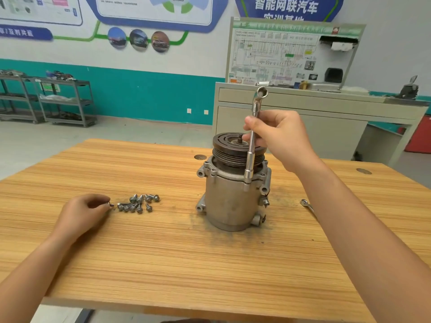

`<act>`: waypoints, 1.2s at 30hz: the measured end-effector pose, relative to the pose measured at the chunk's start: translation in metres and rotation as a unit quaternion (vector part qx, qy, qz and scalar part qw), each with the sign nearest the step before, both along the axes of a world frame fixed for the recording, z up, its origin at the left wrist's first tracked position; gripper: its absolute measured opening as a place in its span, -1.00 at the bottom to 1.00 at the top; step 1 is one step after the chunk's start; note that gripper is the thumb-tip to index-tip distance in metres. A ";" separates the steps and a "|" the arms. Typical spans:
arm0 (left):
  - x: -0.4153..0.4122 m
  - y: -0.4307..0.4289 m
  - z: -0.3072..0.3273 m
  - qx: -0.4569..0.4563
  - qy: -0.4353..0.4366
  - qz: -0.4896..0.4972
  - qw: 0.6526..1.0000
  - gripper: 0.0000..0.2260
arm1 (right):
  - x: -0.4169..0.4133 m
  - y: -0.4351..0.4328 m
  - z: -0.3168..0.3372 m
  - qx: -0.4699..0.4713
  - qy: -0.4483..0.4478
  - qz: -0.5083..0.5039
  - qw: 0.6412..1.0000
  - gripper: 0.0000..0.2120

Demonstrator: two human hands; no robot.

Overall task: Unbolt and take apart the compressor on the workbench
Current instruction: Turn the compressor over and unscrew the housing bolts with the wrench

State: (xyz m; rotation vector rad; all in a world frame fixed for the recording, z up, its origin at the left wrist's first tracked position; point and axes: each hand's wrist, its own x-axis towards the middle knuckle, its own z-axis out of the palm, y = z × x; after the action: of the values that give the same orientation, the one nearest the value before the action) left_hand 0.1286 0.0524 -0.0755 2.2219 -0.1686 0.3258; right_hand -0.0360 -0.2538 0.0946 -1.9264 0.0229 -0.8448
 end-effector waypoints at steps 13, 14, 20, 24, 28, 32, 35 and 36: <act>0.011 -0.012 0.004 0.017 -0.042 -0.026 0.999 -0.85 | 0.003 0.001 -0.007 -0.111 -0.019 -0.062 0.992 -0.39; 0.013 -0.015 0.004 0.017 -0.039 -0.032 0.999 -0.85 | 0.003 0.001 -0.007 -0.113 -0.013 -0.063 0.992 -0.45; 0.024 -0.020 0.002 0.070 0.002 -0.075 0.995 -0.86 | 0.003 -0.004 -0.005 -0.033 -0.004 0.002 0.999 -0.63; 0.027 -0.015 0.004 0.097 0.015 -0.077 0.992 -0.85 | 0.004 -0.008 -0.004 0.010 0.008 0.046 0.999 -0.86; 0.025 -0.016 0.008 0.114 0.053 -0.078 0.989 -0.85 | 0.006 -0.008 -0.008 0.082 0.022 0.124 0.989 -0.85; 0.009 -0.037 0.037 0.018 0.008 -0.059 0.998 -0.72 | 0.005 -0.008 -0.006 0.038 0.035 0.117 0.992 -0.78; -0.019 -0.085 0.104 -0.116 -0.106 -0.119 0.980 -0.71 | 0.004 -0.008 0.001 -0.080 0.063 0.054 0.993 -0.77; -0.032 -0.105 0.131 -0.145 -0.156 -0.177 0.961 -0.74 | 0.004 -0.008 0.003 -0.099 0.073 0.050 0.991 -0.77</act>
State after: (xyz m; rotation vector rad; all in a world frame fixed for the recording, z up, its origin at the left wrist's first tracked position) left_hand 0.0962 -0.0526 0.0551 1.7981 -0.6407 0.4675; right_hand -0.0321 -0.2621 0.0971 -2.1533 -0.0717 -0.6588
